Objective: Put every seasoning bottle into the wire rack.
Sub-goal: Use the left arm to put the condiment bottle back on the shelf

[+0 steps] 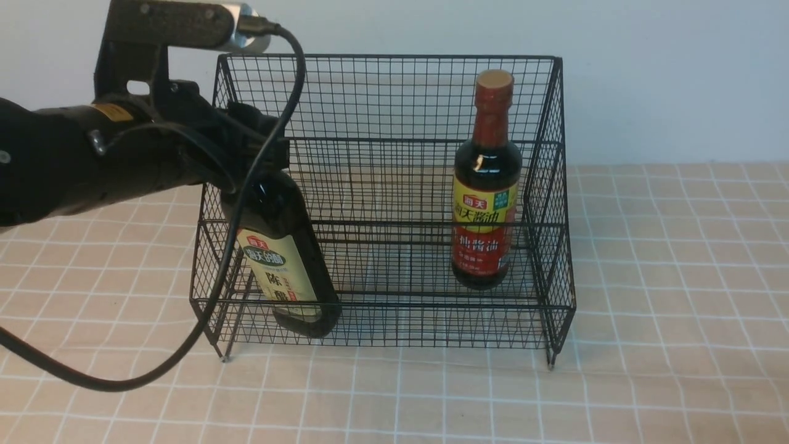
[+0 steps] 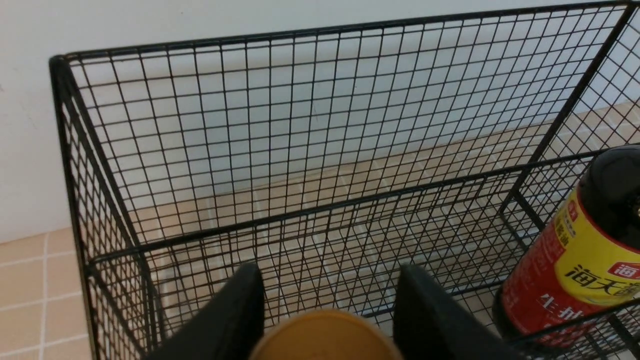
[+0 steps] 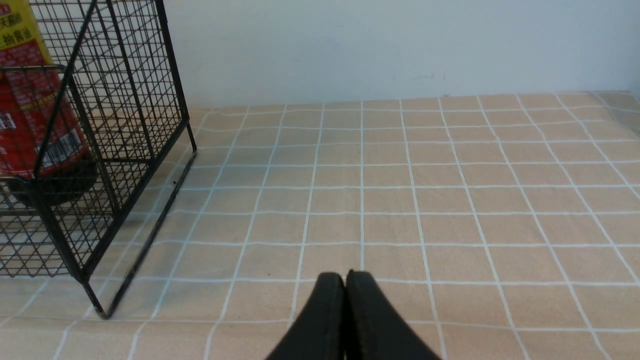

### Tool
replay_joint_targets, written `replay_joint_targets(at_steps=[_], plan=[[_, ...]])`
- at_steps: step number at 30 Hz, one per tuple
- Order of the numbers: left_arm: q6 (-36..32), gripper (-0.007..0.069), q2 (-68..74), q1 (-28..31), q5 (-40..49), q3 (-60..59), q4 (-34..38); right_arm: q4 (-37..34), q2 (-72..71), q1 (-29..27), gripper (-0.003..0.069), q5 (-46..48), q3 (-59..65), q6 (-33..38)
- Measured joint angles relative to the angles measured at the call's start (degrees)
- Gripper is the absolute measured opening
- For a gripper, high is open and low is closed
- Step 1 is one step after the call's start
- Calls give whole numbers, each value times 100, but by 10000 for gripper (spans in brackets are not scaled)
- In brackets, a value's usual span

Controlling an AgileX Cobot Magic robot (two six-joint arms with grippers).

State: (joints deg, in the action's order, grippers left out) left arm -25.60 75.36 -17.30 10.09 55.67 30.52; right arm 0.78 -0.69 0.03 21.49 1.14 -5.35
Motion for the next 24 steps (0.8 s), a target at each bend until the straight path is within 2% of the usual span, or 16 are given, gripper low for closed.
replay_joint_targets(at_steps=[10, 18, 24], plan=[[5, 318, 0, 0, 37, 0, 16, 0, 0, 0, -13, 0, 0, 0], [57, 491, -90, 0, 11, 38, 84, 0, 0, 0, -13, 0, 0, 0], [59, 532, -351, 0, -146, 68, 100, 0, 0, 0, -13, 0, 0, 0]])
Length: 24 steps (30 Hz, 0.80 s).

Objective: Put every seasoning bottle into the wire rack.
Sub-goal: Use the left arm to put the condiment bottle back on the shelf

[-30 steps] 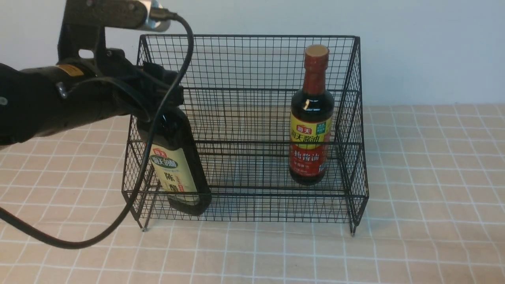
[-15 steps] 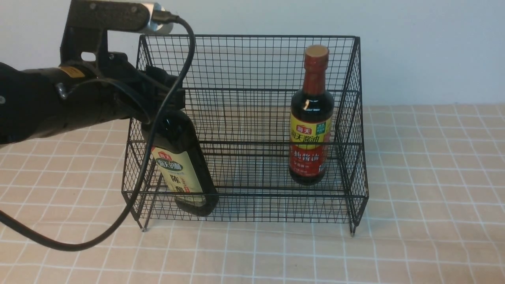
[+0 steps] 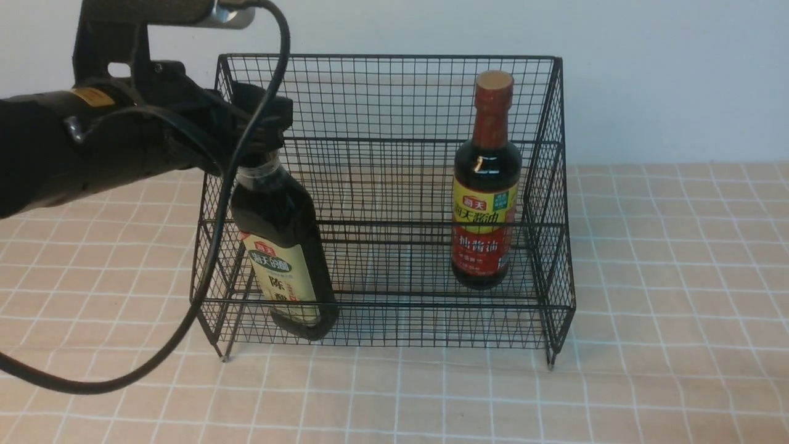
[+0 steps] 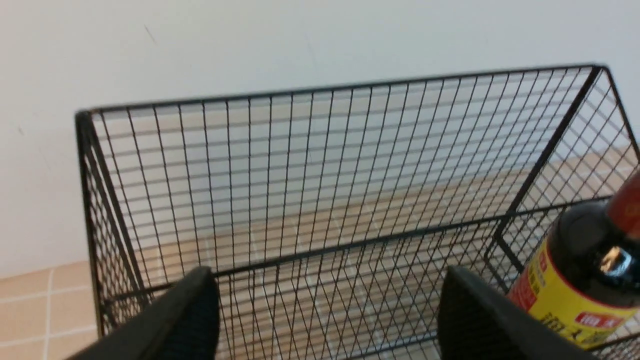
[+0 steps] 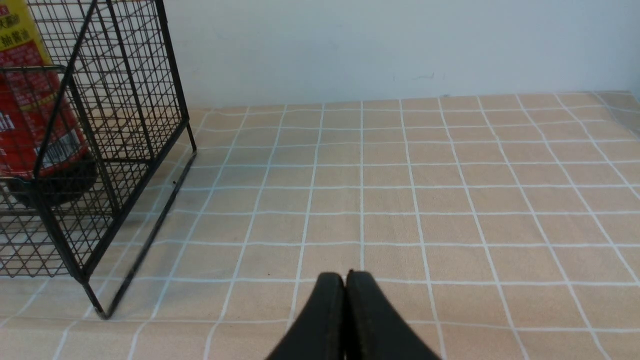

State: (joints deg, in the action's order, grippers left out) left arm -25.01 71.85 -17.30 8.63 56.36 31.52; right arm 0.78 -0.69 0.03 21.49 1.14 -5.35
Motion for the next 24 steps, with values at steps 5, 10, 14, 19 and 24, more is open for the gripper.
replay_joint_targets(at_steps=[5, 10, 14, 19, 24], plan=[[0, 526, -392, 0, 25, 15, 5, 0, 0, 0, -13, 0, 0, 0], [43, 410, -909, 0, 642, 35, 5, 0, 0, 0, -13, 0, 0, 0], [43, 253, -1166, 0, 1367, 35, -24, 0, 0, 0, -13, 0, 0, 0], [107, 14, -1332, 0, 2896, 35, -338, 0, 0, 0, -13, 0, 0, 0], [196, -7, -1233, 0, 3591, -308, -513, 0, 0, 0, -13, 0, 0, 0]])
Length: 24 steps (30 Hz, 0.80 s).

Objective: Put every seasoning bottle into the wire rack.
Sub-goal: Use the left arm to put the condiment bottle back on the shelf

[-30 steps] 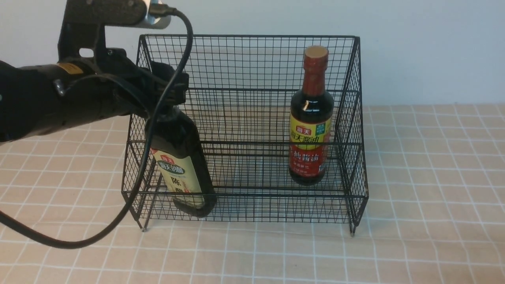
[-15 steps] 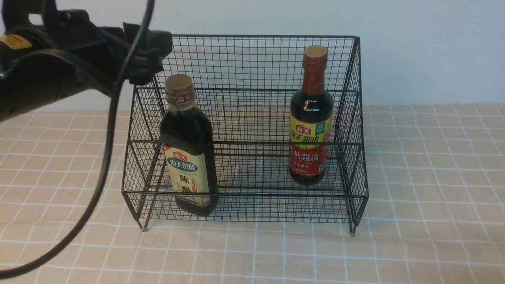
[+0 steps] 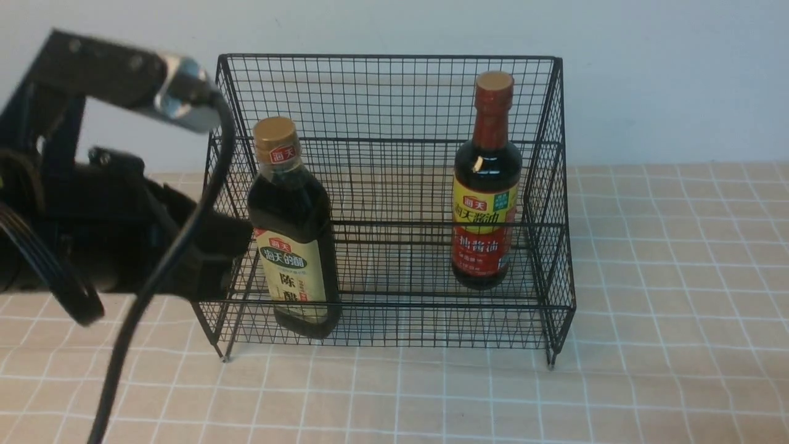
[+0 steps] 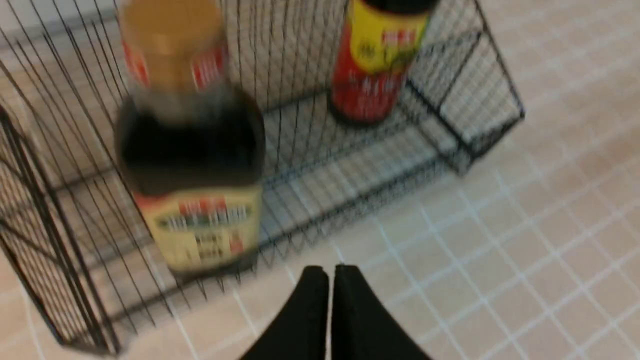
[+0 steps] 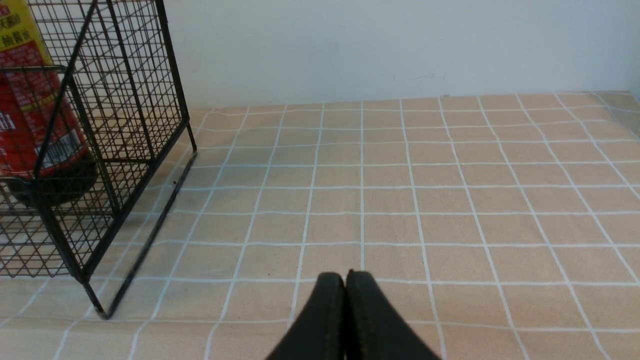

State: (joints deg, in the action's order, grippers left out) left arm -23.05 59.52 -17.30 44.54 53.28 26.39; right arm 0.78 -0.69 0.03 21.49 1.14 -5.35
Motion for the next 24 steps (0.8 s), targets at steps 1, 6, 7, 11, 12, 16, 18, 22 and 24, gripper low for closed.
replay_joint_targets(at_steps=[1, 6, 7, 11, 12, 16, 18, 22, 24], plan=[[0, -7, 91, 0, -36, -130, 6, 0, 0, 0, -13, 0, 0, 0], [-66, -7, 793, -30, -614, -550, 308, 0, 0, 0, -13, 0, 0, 0], [-173, -7, 990, -30, -716, -565, 417, 0, 0, 0, -13, 0, 0, 0], [-852, -7, 1534, -30, -1152, -570, 880, 0, 0, 0, -13, 0, 0, 0], [-883, -7, 1555, -30, -1176, -570, 902, 0, 0, 0, -13, 0, 0, 0], [-1400, -7, 1815, -41, -1614, -570, 1326, 0, 0, 0, -13, 0, 0, 12], [-1599, -7, 1855, -40, -1982, -570, 1537, 0, 0, 0, -13, 0, 0, 18], [-1695, -7, 1867, -40, -2321, -570, 1768, 0, 0, 0, -13, 0, 0, 22], [-1700, -7, 1867, -40, -2369, -570, 1841, 0, 0, 0, -13, 0, 0, 22]])
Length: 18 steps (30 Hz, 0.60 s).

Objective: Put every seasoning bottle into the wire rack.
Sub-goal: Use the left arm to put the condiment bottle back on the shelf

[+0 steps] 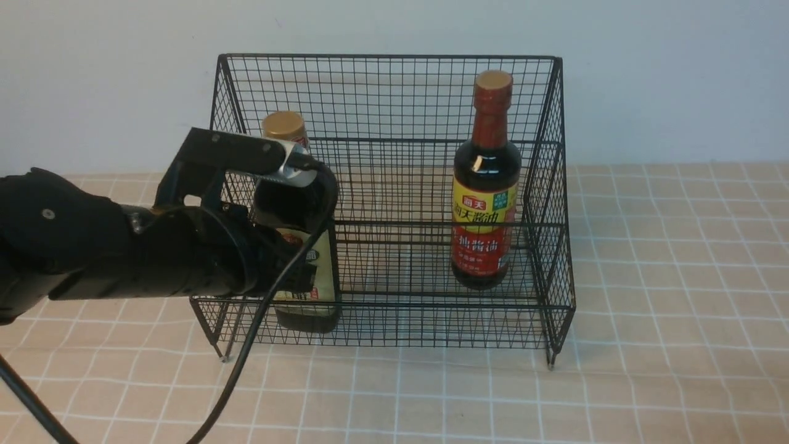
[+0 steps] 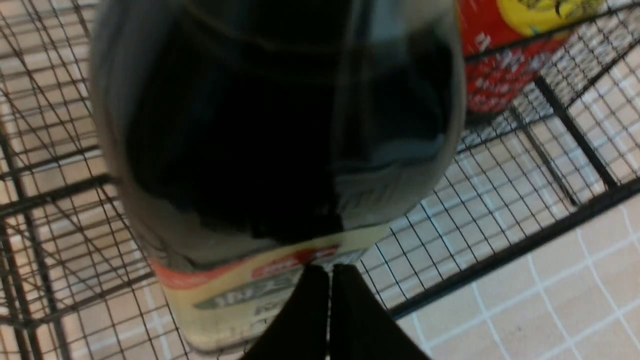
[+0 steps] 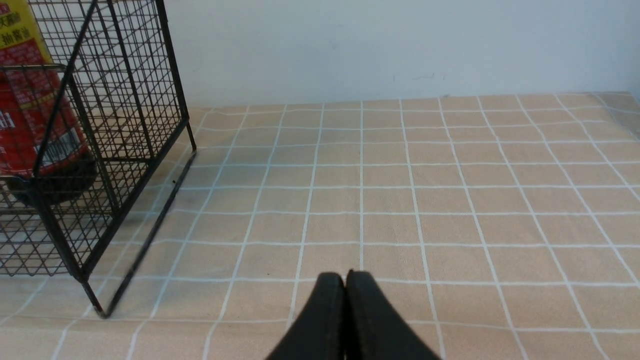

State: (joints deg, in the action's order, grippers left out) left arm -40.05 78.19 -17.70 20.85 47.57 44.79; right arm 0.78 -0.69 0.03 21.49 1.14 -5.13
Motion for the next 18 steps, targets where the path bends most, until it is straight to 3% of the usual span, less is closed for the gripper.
replay_joint_targets(at_steps=[11, 18], plan=[[-4, -7, -136, -7, 400, 0, 51, 0, 0, 0, -13, 0, 0, 0], [516, -7, -1143, -7, 1473, 0, -994, 0, 0, 0, -13, 0, 0, 0]])
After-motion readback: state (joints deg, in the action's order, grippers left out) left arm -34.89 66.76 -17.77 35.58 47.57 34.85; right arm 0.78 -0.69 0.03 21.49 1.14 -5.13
